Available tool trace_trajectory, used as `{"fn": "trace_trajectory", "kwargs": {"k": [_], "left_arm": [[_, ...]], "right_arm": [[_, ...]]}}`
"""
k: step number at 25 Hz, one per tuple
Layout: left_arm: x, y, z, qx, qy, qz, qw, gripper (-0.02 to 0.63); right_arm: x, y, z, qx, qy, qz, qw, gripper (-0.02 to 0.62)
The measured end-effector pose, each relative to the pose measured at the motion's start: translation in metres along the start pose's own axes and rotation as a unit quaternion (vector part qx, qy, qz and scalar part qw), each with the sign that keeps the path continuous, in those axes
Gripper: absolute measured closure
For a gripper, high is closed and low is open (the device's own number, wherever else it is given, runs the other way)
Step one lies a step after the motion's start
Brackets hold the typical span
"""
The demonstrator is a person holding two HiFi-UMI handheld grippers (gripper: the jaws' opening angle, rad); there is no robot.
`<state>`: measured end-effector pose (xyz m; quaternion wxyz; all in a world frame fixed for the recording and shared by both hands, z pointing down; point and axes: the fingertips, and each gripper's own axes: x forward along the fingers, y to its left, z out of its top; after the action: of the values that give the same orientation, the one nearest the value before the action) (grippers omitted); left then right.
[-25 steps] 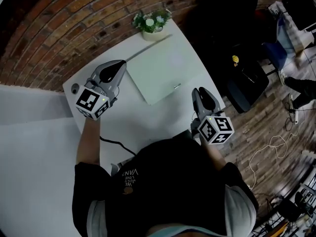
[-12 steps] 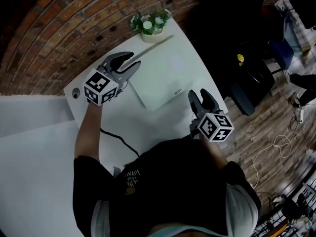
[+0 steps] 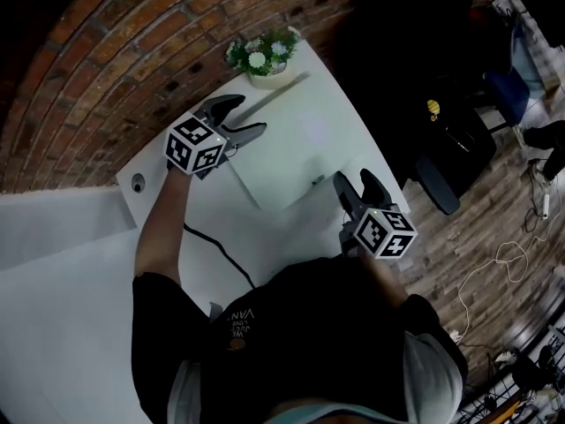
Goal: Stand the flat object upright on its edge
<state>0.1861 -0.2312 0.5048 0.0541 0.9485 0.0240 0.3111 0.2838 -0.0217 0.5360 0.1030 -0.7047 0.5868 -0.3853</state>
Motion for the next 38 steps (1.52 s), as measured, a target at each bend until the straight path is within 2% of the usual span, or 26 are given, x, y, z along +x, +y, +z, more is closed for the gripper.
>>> {"fn": "trace_trajectory", "kwargs": {"k": [7, 21, 30, 34, 38], "left_arm": [[0.032, 0.015, -0.019, -0.042, 0.046, -0.029, 0.9976, 0.216], [0.085, 0.027, -0.057, -0.062, 0.150, -0.095, 0.9822, 0.201], [0.101, 0.020, -0.075, -0.084, 0.183, -0.141, 0.9692, 0.201], [0.102, 0.020, -0.077, -0.109, 0.181, -0.154, 0.9653, 0.201], [0.103, 0.013, -0.085, -0.139, 0.196, -0.176, 0.9546, 0.201]], "right_arm": [[0.017, -0.011, -0.013, 0.027, 0.029, 0.000, 0.999, 0.246], [0.053, -0.026, -0.046, 0.086, 0.102, 0.013, 0.991, 0.211], [0.068, -0.034, -0.058, 0.130, 0.126, 0.005, 0.983, 0.209], [0.073, -0.037, -0.063, 0.138, 0.135, -0.001, 0.981, 0.209], [0.075, -0.037, -0.068, 0.144, 0.146, -0.007, 0.979, 0.206]]}}
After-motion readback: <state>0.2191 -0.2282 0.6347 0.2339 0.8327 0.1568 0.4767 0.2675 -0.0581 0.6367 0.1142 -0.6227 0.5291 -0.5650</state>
